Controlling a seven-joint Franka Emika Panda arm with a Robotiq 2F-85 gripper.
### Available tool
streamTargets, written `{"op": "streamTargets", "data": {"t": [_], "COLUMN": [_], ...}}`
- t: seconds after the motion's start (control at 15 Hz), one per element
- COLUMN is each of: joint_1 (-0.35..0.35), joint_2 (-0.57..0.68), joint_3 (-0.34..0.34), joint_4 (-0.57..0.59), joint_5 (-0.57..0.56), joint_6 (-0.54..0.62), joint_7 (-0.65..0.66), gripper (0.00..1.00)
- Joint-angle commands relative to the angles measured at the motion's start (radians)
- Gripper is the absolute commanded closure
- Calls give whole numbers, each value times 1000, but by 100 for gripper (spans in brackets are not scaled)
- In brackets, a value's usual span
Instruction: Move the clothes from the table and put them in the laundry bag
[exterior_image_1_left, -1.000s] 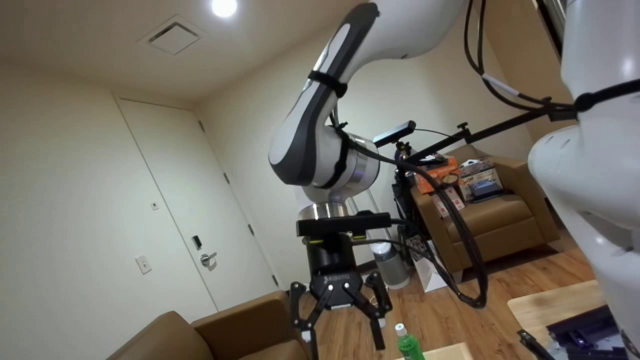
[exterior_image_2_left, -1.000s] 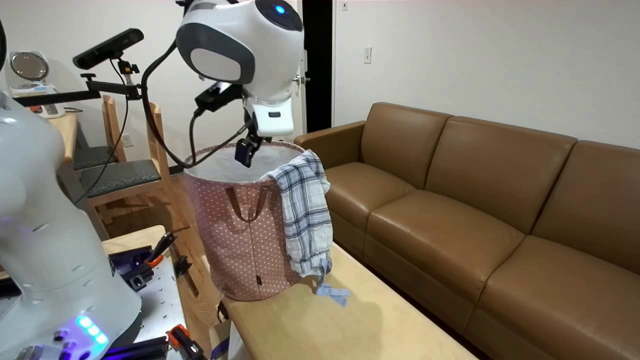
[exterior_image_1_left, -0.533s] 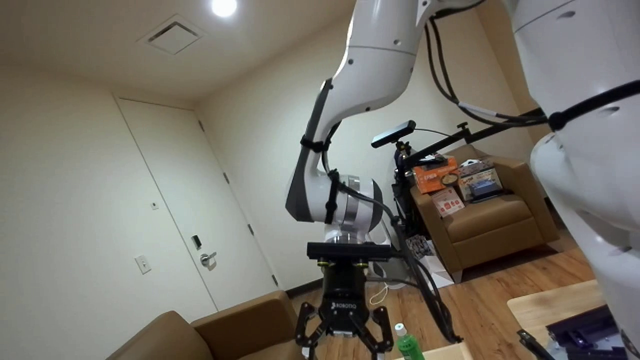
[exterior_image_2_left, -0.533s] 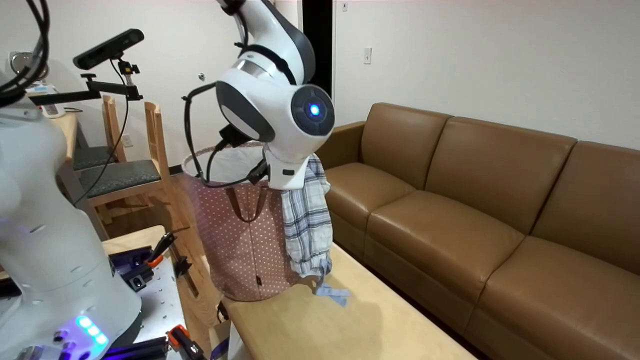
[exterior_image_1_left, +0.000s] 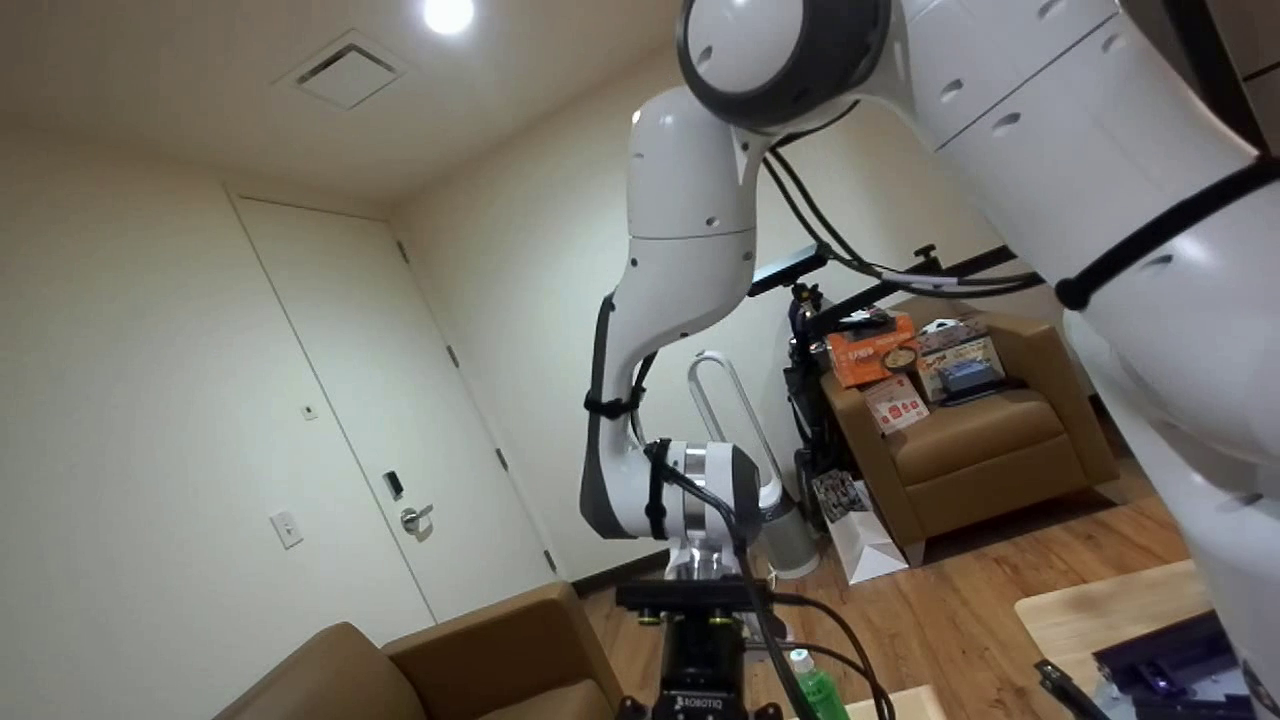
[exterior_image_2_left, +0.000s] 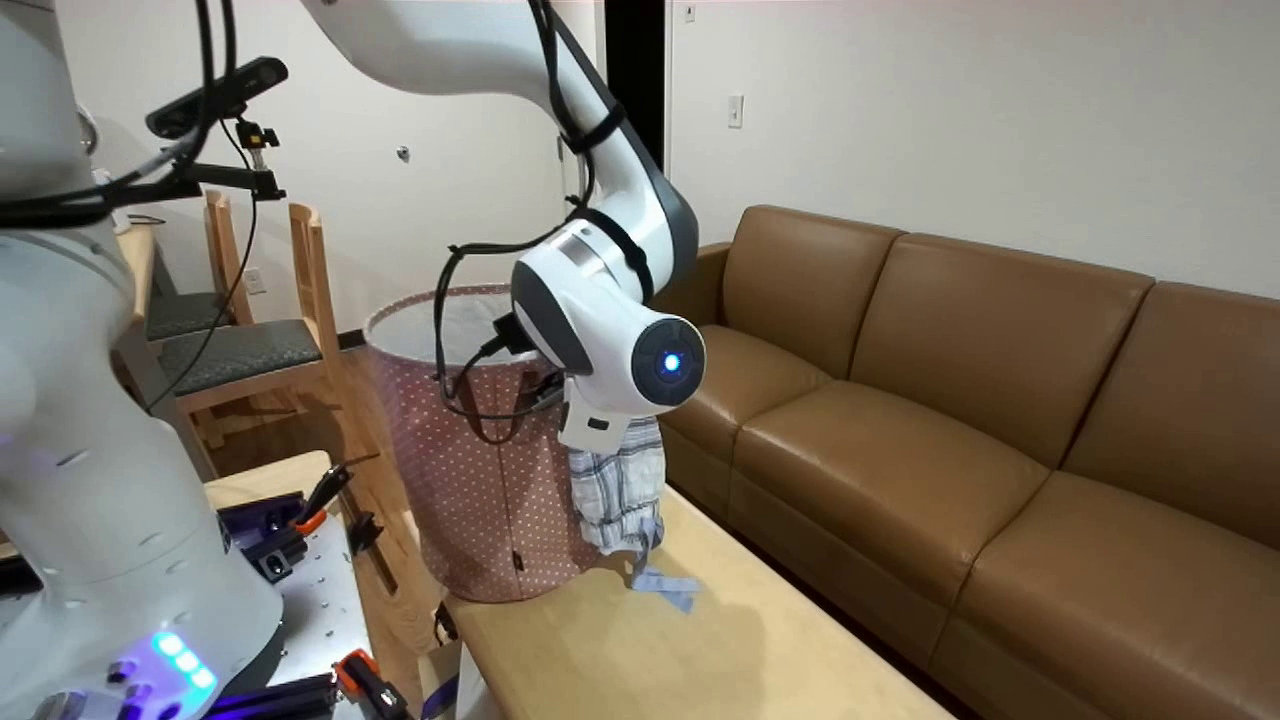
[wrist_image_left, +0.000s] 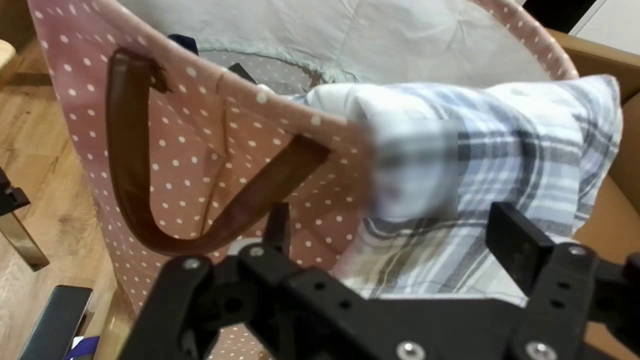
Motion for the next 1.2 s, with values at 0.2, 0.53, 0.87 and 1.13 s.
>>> {"op": "streamTargets", "data": {"t": [0.2, 0.53, 0.87, 1.13], "joint_1": [-28, -29, -26, -13], "joint_2": [179, 254, 359, 437], "joint_3": [35, 51, 52, 52], "joint_4": [101, 166, 247, 302], "joint_5": [35, 19, -1, -10], "joint_6": [-64, -144, -201, -189], "joint_7": [11, 17, 48, 92], "gripper": [0, 0, 0, 0]}}
